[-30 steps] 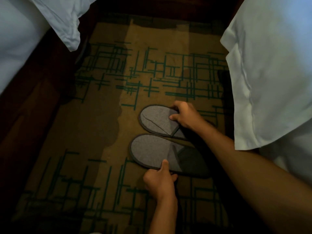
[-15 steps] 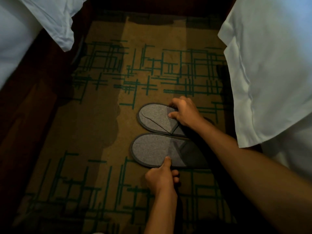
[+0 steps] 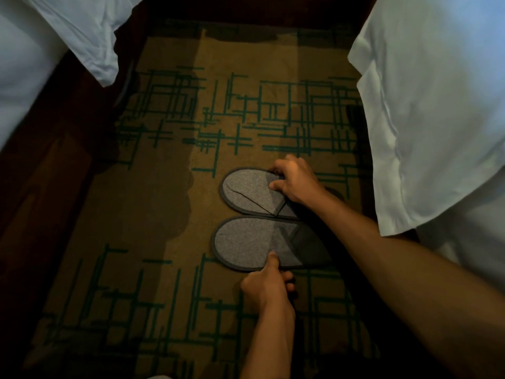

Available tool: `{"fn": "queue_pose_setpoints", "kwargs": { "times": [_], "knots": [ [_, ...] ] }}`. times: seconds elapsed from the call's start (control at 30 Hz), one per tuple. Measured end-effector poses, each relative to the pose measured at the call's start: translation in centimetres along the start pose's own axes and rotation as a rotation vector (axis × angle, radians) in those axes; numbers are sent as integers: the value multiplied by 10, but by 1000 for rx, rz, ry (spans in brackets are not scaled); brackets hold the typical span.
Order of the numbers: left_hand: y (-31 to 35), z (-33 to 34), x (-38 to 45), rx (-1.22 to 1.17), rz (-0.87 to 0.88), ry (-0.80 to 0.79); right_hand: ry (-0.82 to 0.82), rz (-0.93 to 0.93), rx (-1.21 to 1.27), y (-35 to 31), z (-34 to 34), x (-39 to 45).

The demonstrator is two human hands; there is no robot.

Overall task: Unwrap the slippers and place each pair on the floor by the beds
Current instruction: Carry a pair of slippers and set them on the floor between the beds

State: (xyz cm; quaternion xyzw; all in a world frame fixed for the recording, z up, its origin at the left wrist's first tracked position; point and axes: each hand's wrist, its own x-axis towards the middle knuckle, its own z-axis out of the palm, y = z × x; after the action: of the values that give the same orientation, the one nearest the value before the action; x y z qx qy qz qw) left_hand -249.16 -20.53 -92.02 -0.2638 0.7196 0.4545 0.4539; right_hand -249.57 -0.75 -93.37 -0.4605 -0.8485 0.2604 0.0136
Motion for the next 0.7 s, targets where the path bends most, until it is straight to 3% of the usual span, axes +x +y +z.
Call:
{"fn": "queue_pose_setpoints", "kwargs": {
  "times": [0.23,0.57,0.7],
  "knots": [
    [0,3,-3,-43,-26,-19,-13,-13,-33,-4,-1,-1],
    [11,-4,-2,78,-83,-82,-41,0,-142,-12,-8,-7],
    [24,-10,-15,197,-103,-152,95,79,4,-20,-26,-38]
  ]
}}
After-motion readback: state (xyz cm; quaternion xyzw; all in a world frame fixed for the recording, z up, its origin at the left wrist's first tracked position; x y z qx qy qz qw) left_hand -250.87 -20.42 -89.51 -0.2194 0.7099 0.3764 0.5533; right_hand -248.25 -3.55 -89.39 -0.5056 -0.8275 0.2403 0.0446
